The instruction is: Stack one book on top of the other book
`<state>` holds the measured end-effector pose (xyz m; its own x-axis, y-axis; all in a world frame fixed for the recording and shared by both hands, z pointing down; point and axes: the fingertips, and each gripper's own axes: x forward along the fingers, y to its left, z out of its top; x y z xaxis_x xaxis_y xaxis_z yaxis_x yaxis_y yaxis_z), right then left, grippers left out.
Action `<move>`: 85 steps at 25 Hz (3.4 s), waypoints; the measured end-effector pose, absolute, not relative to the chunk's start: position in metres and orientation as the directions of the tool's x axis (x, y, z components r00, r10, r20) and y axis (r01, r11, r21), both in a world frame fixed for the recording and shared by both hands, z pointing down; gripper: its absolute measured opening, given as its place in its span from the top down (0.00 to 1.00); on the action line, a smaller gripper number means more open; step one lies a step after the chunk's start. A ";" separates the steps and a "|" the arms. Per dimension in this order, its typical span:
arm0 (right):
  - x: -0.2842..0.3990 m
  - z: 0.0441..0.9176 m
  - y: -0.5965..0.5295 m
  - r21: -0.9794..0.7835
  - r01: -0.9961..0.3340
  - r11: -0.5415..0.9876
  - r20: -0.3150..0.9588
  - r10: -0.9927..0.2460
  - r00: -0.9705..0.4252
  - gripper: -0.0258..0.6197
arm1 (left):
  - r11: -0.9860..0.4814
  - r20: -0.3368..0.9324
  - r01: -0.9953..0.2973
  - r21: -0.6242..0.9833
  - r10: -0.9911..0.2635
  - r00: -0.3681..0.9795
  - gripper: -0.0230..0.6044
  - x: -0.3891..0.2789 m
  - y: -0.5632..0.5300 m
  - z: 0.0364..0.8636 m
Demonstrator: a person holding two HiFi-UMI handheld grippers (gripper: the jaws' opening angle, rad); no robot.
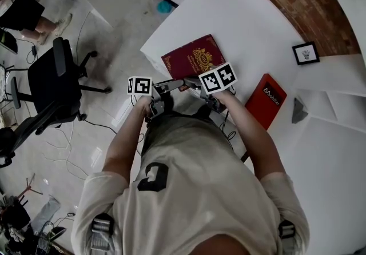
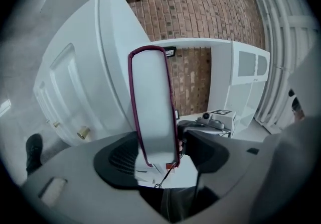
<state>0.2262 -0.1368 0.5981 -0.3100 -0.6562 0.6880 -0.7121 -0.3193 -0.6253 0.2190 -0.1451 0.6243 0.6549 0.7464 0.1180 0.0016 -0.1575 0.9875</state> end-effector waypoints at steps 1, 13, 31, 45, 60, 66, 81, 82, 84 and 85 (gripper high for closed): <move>0.227 0.597 -0.135 -0.613 -0.724 -0.318 0.689 -0.663 -0.293 0.95 | -0.150 0.117 -0.007 0.989 0.740 0.662 0.58 0.219 -0.146 0.626; 0.190 0.573 -0.082 -0.479 -0.795 -0.372 0.742 -0.656 -0.140 0.95 | -0.083 0.100 -0.058 0.995 0.713 0.694 0.61 0.207 -0.174 0.614; 0.190 0.567 -0.073 -0.472 -0.779 -0.413 0.748 -0.656 -0.106 0.95 | -0.049 0.130 -0.125 0.991 0.576 0.807 0.63 0.195 -0.210 0.584; 0.193 0.566 -0.078 -0.459 -0.785 -0.416 0.752 -0.653 -0.093 0.95 | -0.021 0.052 -0.048 0.999 0.512 0.857 0.63 0.203 -0.215 0.559; 0.185 0.570 -0.085 -0.432 -0.776 -0.459 0.776 -0.628 -0.060 0.95 | -0.017 0.029 -0.023 1.000 0.536 0.844 0.63 0.205 -0.223 0.568; 0.163 0.575 -0.094 -0.454 -0.742 -0.494 0.786 -0.615 -0.071 0.95 | 0.024 0.010 -0.029 0.999 0.572 0.821 0.63 0.203 -0.228 0.566; 0.159 0.569 -0.071 -0.428 -0.712 -0.556 0.782 -0.623 0.017 0.95 | -0.019 0.004 0.010 1.000 0.638 0.770 0.63 0.212 -0.208 0.550; 0.160 0.568 -0.068 -0.424 -0.714 -0.558 0.782 -0.622 0.021 0.95 | -0.022 0.007 0.010 1.000 0.637 0.771 0.63 0.212 -0.206 0.549; 0.162 0.567 -0.063 -0.420 -0.713 -0.562 0.781 -0.624 0.032 0.95 | -0.034 0.012 0.013 0.999 0.635 0.772 0.63 0.213 -0.203 0.545; 0.163 0.566 -0.060 -0.421 -0.711 -0.563 0.779 -0.626 0.035 0.95 | -0.042 0.015 0.015 0.999 0.635 0.773 0.63 0.212 -0.200 0.544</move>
<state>0.1627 -0.0600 0.5660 0.0345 -0.6262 0.7789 -0.7107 -0.5633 -0.4214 0.2125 -0.2002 0.5437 0.7726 0.6348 0.0153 0.0147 -0.0420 0.9990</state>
